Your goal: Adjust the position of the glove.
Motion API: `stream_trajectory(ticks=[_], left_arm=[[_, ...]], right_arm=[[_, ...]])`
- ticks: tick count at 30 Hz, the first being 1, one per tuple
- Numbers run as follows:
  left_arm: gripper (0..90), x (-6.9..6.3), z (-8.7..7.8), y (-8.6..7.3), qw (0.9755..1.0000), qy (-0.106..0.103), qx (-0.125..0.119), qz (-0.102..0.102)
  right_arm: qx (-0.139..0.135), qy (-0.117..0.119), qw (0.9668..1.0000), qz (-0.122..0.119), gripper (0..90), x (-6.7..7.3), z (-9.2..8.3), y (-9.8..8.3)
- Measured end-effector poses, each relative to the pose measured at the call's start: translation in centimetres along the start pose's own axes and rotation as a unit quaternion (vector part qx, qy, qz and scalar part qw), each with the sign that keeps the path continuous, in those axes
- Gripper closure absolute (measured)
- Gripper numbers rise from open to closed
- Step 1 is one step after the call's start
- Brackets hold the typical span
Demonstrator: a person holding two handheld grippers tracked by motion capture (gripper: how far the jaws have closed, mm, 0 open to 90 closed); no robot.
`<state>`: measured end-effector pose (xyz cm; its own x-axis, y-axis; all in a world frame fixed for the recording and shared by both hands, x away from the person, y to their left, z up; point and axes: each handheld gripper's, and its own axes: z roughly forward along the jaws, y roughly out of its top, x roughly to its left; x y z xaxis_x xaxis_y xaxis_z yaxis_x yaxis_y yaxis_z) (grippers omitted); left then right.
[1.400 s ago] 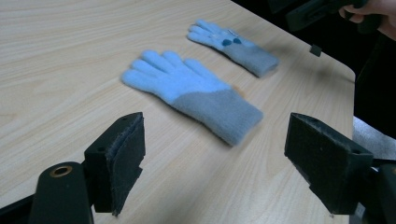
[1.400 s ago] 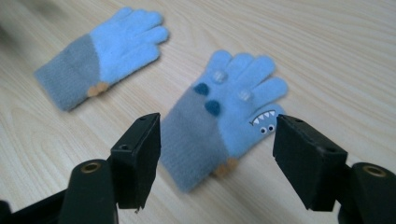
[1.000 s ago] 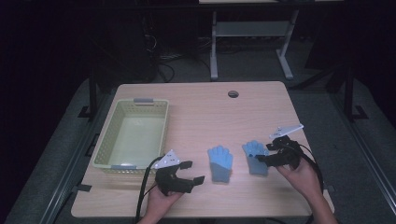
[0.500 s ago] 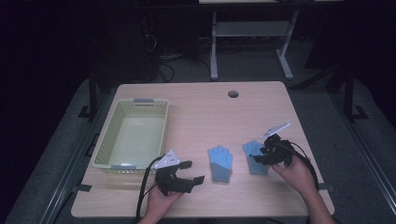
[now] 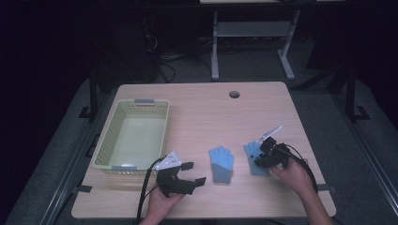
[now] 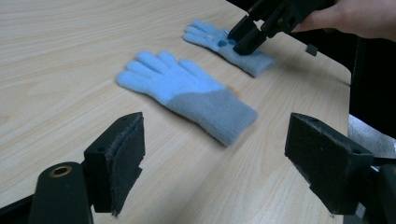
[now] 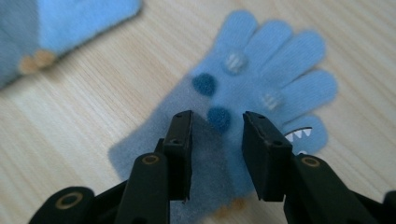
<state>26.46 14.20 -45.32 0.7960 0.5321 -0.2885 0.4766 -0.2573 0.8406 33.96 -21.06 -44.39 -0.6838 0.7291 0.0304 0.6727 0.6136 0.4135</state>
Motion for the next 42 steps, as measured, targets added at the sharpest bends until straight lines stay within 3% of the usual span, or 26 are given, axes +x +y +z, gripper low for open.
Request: stream_trajectory(ticks=[5,10,14,23,35,42], left_arm=[[19.7,-0.1,0.0,0.0,1.0000,0.000,0.000,0.001],[19.7,-0.2,0.0,-0.1,1.0000,-0.001,0.003,0.005],[19.6,-0.1,0.1,-0.1,1.0000,-0.002,0.003,0.004],[19.7,-0.1,0.0,-0.1,1.0000,0.000,0.004,0.005],[19.7,0.0,-0.2,-0.1,1.0000,0.003,-0.002,0.005],[19.7,0.0,-0.3,0.0,1.0000,0.004,-0.007,0.000]], right_arm=[[0.000,-0.006,1.0000,-0.004,66.9,0.1,0.1,0.0],[0.002,-0.012,0.9998,0.015,72.7,0.1,0.1,0.1],[0.004,-0.012,0.9998,0.016,79.1,0.2,0.2,0.2],[-0.014,-0.002,0.9985,0.053,84.3,-0.2,0.0,-0.2],[-0.035,-0.011,0.9985,0.041,85.1,0.3,-1.5,0.0],[-0.054,-0.005,0.9975,0.046,85.1,0.8,-3.0,0.4]])
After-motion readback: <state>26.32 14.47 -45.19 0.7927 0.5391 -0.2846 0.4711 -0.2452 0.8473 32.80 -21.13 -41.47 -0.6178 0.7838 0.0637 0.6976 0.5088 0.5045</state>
